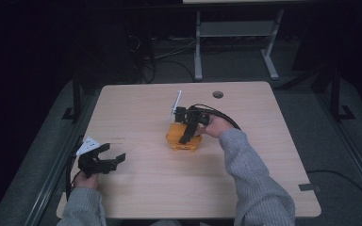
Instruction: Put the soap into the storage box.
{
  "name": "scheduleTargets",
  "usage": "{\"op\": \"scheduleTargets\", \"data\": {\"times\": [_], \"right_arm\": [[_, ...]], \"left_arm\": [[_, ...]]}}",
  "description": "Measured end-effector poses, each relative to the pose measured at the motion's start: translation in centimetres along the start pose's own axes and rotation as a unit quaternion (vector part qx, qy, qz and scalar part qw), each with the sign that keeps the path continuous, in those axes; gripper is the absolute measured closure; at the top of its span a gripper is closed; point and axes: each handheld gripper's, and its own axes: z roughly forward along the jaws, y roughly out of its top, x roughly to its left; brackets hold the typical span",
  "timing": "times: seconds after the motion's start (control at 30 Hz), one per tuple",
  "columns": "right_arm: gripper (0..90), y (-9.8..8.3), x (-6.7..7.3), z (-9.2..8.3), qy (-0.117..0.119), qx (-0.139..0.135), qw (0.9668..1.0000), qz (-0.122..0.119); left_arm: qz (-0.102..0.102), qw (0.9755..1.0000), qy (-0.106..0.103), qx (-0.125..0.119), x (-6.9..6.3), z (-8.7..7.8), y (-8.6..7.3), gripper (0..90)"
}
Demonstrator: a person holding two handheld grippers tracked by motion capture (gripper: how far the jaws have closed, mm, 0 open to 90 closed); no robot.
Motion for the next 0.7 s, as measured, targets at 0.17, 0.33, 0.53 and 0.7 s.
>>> {"op": "scheduleTargets", "data": {"times": [0.17,0.33,0.53,0.7], "right_arm": [[21.1,-0.04,0.05,0.08,-0.001,0.004,1.0000,-0.002],[21.1,-0.07,0.05,0.18,-0.002,0.007,1.0000,-0.003],[21.1,-0.12,-0.01,0.26,-0.003,0.009,0.9999,-0.004],[21.1,-0.14,0.02,0.25,-0.005,0.012,0.9999,-0.004]], "left_arm": [[0.001,1.0000,0.000,-0.001,0.02,-0.02,0.01,13.8],[0.001,1.0000,0.000,-0.001,0.03,-0.02,0.01,13.8],[0.001,1.0000,0.000,-0.001,0.05,-0.05,0.01,13.8],[0.001,1.0000,0.000,-0.001,0.04,-0.07,0.01,13.8]]}}
